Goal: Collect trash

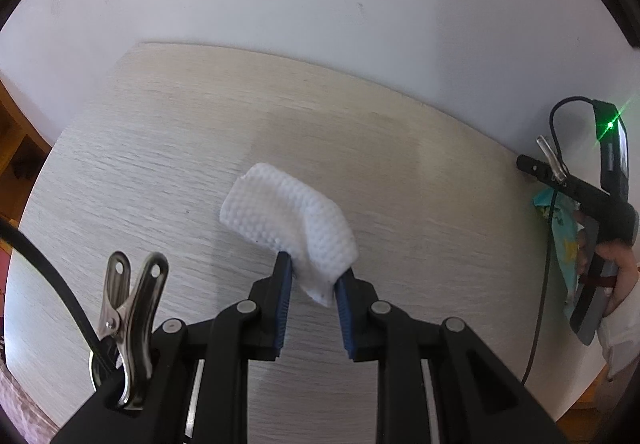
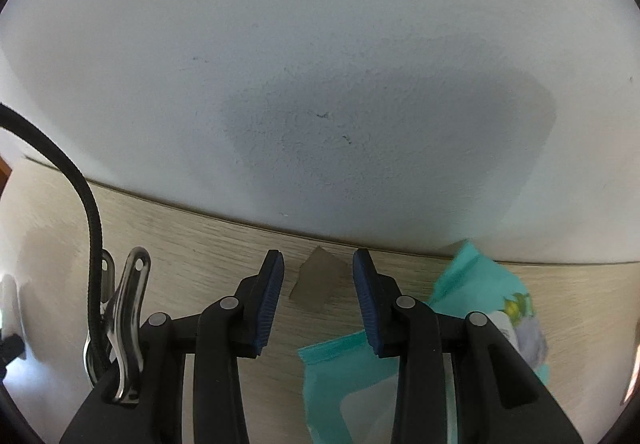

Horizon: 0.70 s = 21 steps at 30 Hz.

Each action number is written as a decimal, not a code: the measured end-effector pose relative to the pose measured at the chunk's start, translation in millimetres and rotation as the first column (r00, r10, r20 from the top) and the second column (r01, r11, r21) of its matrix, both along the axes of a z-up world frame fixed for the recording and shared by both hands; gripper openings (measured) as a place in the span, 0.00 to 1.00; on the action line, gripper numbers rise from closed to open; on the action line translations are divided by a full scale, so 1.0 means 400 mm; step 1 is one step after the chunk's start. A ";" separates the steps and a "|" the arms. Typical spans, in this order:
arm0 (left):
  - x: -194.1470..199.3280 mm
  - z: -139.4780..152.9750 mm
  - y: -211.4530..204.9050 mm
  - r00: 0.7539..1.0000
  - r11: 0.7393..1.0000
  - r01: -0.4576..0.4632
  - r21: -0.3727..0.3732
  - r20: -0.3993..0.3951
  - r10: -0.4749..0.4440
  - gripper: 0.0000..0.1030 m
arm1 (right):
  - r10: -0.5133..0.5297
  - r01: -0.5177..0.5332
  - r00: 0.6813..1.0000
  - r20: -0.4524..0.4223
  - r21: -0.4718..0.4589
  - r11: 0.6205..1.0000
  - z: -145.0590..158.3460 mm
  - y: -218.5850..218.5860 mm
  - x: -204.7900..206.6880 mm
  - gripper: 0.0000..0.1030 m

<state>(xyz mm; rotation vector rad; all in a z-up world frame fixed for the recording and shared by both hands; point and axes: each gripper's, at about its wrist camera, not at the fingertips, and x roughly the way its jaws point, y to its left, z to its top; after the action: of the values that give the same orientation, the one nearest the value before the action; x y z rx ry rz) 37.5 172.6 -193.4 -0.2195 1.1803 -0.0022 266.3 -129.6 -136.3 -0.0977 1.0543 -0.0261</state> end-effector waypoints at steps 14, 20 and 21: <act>-0.012 0.001 0.010 1.000 1.000 -0.017 -0.012 0.004 0.017 0.21 | 0.054 -0.056 0.998 0.038 0.047 0.997 0.057 0.038 -0.071 0.16; -0.022 0.007 0.009 1.000 1.000 -0.013 -0.016 0.017 0.013 0.21 | 0.103 -0.106 0.993 0.051 0.076 0.991 0.093 0.056 -0.109 0.16; -0.025 0.011 0.010 1.000 1.000 -0.014 -0.016 0.019 0.014 0.21 | 0.110 -0.114 0.993 0.052 0.083 0.990 0.098 0.065 -0.117 0.16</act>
<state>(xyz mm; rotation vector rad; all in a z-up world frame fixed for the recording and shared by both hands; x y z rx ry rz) 27.6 176.6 -189.1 -0.2416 1.1600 -0.0017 219.3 -103.7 -97.3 -0.0783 1.0003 0.1184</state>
